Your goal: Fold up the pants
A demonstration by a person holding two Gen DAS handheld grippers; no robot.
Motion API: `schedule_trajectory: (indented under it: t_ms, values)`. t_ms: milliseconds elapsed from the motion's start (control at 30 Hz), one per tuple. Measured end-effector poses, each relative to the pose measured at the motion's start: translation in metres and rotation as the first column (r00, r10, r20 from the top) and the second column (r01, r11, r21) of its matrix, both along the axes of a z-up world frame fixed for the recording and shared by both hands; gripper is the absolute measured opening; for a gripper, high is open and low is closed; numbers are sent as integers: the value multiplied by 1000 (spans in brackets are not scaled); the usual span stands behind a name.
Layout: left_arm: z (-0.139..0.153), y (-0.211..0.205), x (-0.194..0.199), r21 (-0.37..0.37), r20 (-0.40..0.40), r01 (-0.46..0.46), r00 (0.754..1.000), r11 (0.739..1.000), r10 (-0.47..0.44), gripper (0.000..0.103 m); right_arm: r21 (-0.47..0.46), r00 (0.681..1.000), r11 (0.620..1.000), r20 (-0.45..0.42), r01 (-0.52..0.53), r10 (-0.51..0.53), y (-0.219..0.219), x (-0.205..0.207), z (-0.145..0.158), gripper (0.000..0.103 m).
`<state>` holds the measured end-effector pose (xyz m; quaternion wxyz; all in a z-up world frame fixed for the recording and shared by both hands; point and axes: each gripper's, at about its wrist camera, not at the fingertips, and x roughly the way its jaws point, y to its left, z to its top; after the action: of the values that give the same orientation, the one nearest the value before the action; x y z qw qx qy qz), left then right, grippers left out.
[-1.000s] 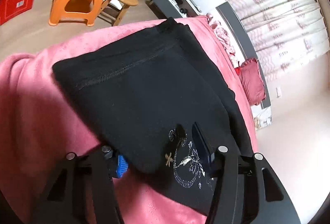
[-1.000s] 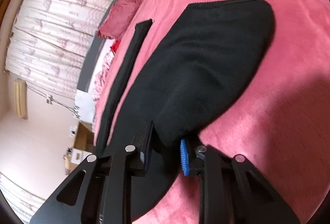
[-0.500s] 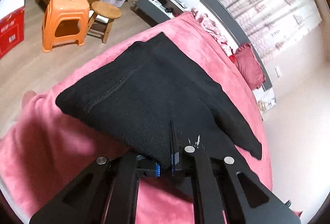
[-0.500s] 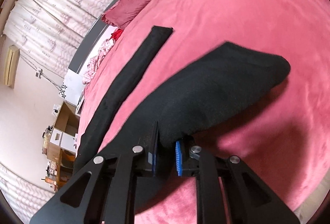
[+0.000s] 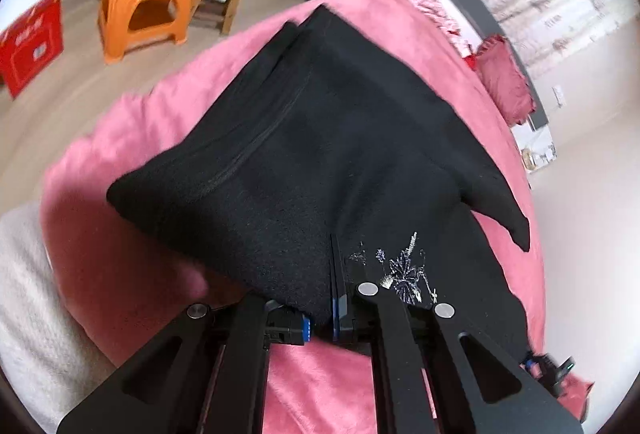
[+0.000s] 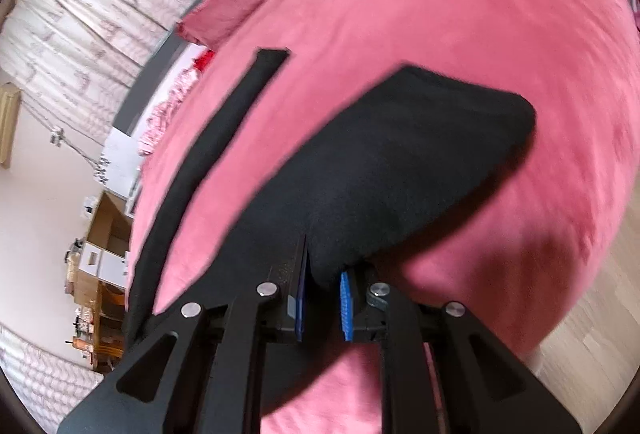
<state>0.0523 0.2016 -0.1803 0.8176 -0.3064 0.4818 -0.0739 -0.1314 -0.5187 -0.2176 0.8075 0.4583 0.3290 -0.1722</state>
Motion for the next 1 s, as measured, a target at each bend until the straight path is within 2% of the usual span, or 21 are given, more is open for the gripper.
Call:
schedule_trajectory:
  t_ms: [67, 167, 267, 300, 400, 433, 467, 500, 533, 600, 633, 667, 733, 800, 900, 1000]
  values:
    - [-7, 0, 3, -24, -35, 0, 999, 1000, 0, 6, 43, 1000, 999, -15, 12, -11, -4, -1, -12, 14]
    - [-7, 2, 4, -38, -37, -9, 999, 999, 8, 10, 71, 1000, 997, 8, 12, -12, -11, -4, -13, 21]
    - [0, 6, 2, -34, 12, -51, 999, 998, 51, 27, 34, 1000, 999, 24, 12, -12, -19, -3, -6, 45]
    - [3, 7, 2, -20, 31, -65, 997, 998, 66, 34, 25, 999, 999, 24, 24, -25, -24, -3, -5, 46]
    - [9, 9, 8, 25, 87, -94, 992, 995, 91, 36, 30, 994, 994, 5, 105, -105, -47, -5, -8, 46]
    - [6, 10, 8, 42, 86, -98, 992, 994, 94, 36, 36, 992, 992, -5, 124, -124, -54, -4, -11, 37]
    - [3, 10, 11, 59, 74, -103, 992, 993, 99, 36, 46, 990, 989, -25, 142, -141, -64, -2, -14, 16]
    - [1, 9, 11, 72, 62, -107, 993, 992, 103, 32, 50, 989, 988, -37, 143, -142, -68, 0, -15, 14]
    - [0, 10, 12, 90, 52, -119, 992, 989, 115, 21, 42, 990, 989, -46, 139, -137, -72, 2, -12, 12]
    - [5, 12, 9, 114, 72, -139, 989, 984, 132, 13, -33, 994, 994, -36, 104, -106, -68, 6, 6, 12]
    - [6, 12, 8, 125, 80, -140, 988, 982, 131, 13, -130, 997, 989, -21, 69, -72, -62, 8, 22, 12]
    - [7, 13, 7, 142, 83, -142, 988, 980, 131, 13, -217, 999, 975, -6, 42, -44, -56, 8, 34, 12]
    - [3, 13, 6, 159, 67, -139, 989, 977, 130, 13, -314, 998, 948, -11, 51, -57, -55, 3, 41, 12]
    - [-3, 14, 7, 160, 35, -141, 990, 977, 137, 13, -305, 993, 950, -70, 70, -95, -66, 0, 28, 13]
    - [-5, 17, 7, 154, 26, -140, 990, 978, 138, 13, -316, 971, 946, -192, 75, -141, -78, -6, -4, 26]
    - [-4, 16, 9, 161, 19, -130, 991, 978, 129, 15, -363, 972, 930, -193, 58, -136, -76, -10, -5, 33]
